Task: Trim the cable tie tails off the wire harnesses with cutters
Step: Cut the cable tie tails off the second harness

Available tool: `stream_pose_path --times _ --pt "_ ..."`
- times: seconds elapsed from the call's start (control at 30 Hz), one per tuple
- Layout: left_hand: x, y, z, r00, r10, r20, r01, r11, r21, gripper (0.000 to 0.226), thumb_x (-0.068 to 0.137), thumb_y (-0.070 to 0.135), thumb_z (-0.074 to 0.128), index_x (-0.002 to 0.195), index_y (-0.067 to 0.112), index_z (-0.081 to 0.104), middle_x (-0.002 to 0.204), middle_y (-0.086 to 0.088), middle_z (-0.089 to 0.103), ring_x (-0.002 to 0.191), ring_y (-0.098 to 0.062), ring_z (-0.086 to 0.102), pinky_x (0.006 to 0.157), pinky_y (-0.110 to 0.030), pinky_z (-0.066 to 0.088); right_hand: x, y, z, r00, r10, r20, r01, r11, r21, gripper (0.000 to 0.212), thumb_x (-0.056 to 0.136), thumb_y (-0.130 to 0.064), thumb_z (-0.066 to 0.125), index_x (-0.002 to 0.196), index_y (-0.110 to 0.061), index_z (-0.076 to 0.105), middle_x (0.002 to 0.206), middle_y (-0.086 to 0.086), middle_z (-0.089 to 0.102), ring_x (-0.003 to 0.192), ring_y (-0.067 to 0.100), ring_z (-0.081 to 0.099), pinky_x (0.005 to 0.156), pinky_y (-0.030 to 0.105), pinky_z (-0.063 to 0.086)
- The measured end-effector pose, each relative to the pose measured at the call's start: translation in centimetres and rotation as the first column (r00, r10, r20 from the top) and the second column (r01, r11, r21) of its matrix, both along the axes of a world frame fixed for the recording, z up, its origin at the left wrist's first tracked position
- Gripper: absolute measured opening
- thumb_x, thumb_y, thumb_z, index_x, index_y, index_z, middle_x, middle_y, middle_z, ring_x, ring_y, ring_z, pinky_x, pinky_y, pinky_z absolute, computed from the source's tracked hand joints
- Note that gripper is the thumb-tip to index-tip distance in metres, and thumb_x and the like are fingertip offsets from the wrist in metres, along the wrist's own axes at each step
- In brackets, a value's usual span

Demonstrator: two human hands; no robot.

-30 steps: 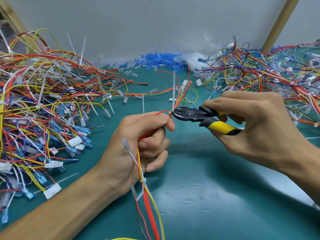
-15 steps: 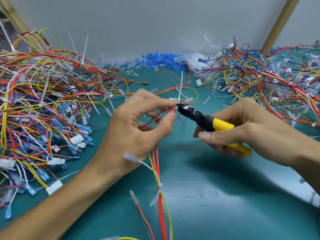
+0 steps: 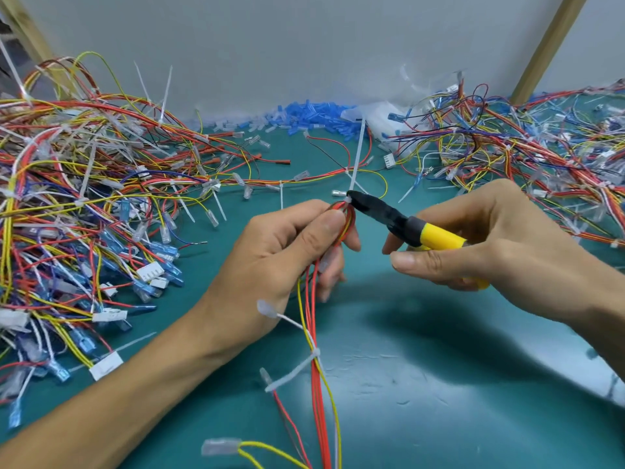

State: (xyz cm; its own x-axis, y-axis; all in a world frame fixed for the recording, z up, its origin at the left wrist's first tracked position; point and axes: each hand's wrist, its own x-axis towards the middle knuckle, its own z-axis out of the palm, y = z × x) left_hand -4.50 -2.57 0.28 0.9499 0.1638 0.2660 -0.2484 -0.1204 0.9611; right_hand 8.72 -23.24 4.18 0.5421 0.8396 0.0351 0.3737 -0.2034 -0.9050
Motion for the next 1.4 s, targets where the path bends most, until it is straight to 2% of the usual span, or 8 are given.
stream_pose_path --times 0.1,0.23,0.47,0.57,0.7,0.83,1.13,1.4 --pt "0.1 -0.8 0.2 1.000 -0.020 -0.018 0.017 0.986 -0.164 0.034 0.104 0.024 0.048 0.087 0.004 0.069 0.055 0.001 0.034 0.047 -0.021 0.032 0.051 -0.027 0.046 -0.3 0.2 -0.3 0.987 -0.092 0.135 0.086 0.995 0.046 0.032 0.066 -0.044 0.097 0.087 -0.024 0.084 0.057 -0.009 0.052 0.054 0.005 0.040 0.052 0.015 0.032" --pt "-0.2 -1.4 0.5 0.996 -0.038 -0.077 0.017 0.966 -0.258 0.034 0.104 0.027 0.045 0.077 0.014 0.062 0.057 0.009 0.029 0.045 -0.008 0.020 0.041 -0.015 0.026 -0.4 0.6 -0.9 0.977 -0.140 0.162 0.122 0.986 0.112 0.032 0.064 -0.048 0.088 0.090 -0.029 0.084 0.062 0.000 0.058 0.063 0.006 0.047 0.057 0.026 0.038" --pt "-0.9 -0.9 0.9 0.993 -0.048 -0.105 0.034 0.991 -0.132 0.037 0.104 0.033 0.046 0.093 0.006 0.068 0.063 0.004 0.022 0.048 -0.012 0.017 0.044 -0.019 0.017 -0.3 0.5 -1.3 0.936 -0.175 0.304 0.149 0.983 0.109 0.016 0.078 -0.031 0.093 0.090 -0.029 0.082 0.060 0.003 0.045 0.059 0.008 0.034 0.049 0.026 0.029" --pt "-1.1 -0.7 0.9 0.991 -0.023 -0.129 0.025 1.000 0.017 0.030 0.101 0.035 0.051 0.084 0.013 0.064 0.060 0.003 0.026 0.048 -0.014 0.022 0.043 -0.019 0.022 -0.2 0.5 -1.4 0.931 -0.165 0.326 0.137 0.985 0.107 0.011 0.081 -0.026 0.091 0.085 -0.028 0.082 0.059 0.000 0.043 0.057 0.008 0.032 0.048 0.025 0.029" --pt "-1.3 -0.9 1.1 0.977 -0.117 -0.180 0.081 0.977 -0.195 0.036 0.099 0.038 0.049 0.068 0.018 0.053 0.060 0.005 0.021 0.045 -0.011 0.017 0.042 -0.014 0.017 -0.2 0.4 -1.5 0.909 -0.174 0.379 0.129 0.981 0.142 0.013 0.082 -0.027 0.090 0.092 -0.025 0.083 0.063 0.007 0.049 0.056 0.013 0.033 0.047 0.033 0.031" --pt "-1.2 -0.9 1.2 0.968 -0.148 -0.203 0.080 0.947 -0.311 0.048 0.088 0.060 0.051 0.062 0.021 0.038 0.060 0.005 0.017 0.047 -0.007 0.013 0.047 -0.016 0.011 -0.1 0.4 -1.7 0.871 -0.196 0.451 0.132 0.977 0.170 0.012 0.084 -0.028 0.088 0.094 -0.024 0.082 0.064 0.005 0.046 0.057 0.014 0.030 0.046 0.025 0.027" --pt "-0.6 -0.5 0.4 0.966 -0.120 -0.230 0.006 0.897 -0.442 0.033 0.098 0.038 0.055 0.082 0.013 0.068 0.054 0.001 0.035 0.044 -0.014 0.030 0.040 -0.021 0.032 0.0 0.6 -2.1 0.836 -0.248 0.489 0.162 0.964 0.212 0.018 0.081 -0.030 0.089 0.098 -0.033 0.083 0.064 0.002 0.056 0.060 0.002 0.037 0.050 0.023 0.036" --pt "-0.9 -0.6 0.8 0.958 -0.249 -0.141 0.131 0.819 -0.559 0.041 0.108 0.033 0.039 0.071 0.019 0.046 0.054 0.008 0.022 0.050 -0.011 0.011 0.044 -0.027 0.013 0.0 0.6 -2.0 0.820 -0.266 0.507 0.178 0.960 0.217 0.015 0.082 -0.030 0.087 0.096 -0.033 0.082 0.066 0.001 0.067 0.057 0.010 0.050 0.054 0.036 0.046"
